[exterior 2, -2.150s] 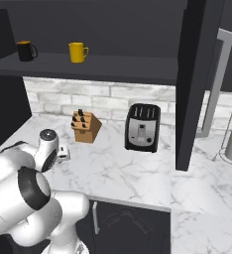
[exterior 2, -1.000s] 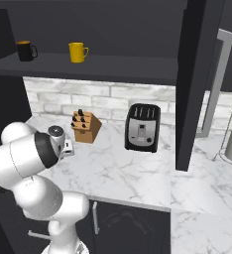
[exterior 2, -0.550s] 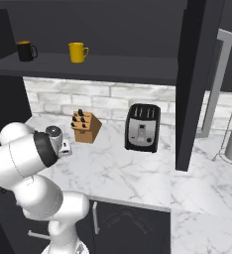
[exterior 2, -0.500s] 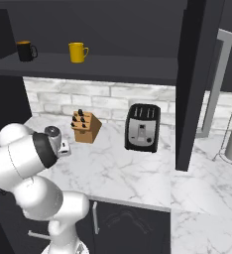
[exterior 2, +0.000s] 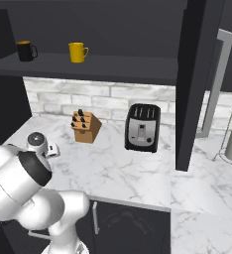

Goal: Pick the mug on the counter and place it in the cabinet with the handle facing the right, like the mugs already inside.

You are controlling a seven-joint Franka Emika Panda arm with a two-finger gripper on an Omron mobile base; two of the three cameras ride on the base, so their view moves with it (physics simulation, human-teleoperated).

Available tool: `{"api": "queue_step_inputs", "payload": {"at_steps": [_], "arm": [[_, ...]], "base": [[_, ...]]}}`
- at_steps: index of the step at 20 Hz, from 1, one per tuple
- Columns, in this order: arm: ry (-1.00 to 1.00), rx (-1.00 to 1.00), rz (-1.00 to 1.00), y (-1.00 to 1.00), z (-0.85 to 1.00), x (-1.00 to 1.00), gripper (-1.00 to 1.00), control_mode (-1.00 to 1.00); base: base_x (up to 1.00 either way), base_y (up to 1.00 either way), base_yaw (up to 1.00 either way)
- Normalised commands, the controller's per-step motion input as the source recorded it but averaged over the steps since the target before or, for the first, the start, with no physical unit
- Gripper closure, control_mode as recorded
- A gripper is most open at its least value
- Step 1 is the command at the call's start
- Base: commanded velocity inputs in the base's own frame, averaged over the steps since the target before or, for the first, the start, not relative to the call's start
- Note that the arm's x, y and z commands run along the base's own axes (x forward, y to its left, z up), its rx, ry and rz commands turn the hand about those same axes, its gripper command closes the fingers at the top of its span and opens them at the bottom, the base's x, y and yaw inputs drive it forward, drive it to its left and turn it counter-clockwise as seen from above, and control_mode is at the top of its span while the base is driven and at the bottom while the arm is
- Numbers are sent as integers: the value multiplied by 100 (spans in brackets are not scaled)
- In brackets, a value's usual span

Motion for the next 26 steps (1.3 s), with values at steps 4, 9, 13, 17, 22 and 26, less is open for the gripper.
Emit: {"api": "queue_step_inputs", "payload": {"at_steps": [4,9,13,17,22,26], "arm": [[-17,10,0,10,43,-50,100,-100],[-18,12,0,0,60,-44,100,-100],[-8,14,0,0,69,-8,100,-100],[-1,6,0,0,65,0,100,-100],[2,0,0,0,41,0,100,-100],[9,-3,0,0,22,0,100,-100]], "base": [[0,0,0],[0,0,0],[0,0,0],[0,0,0],[0,0,0],[0,0,0]]}}
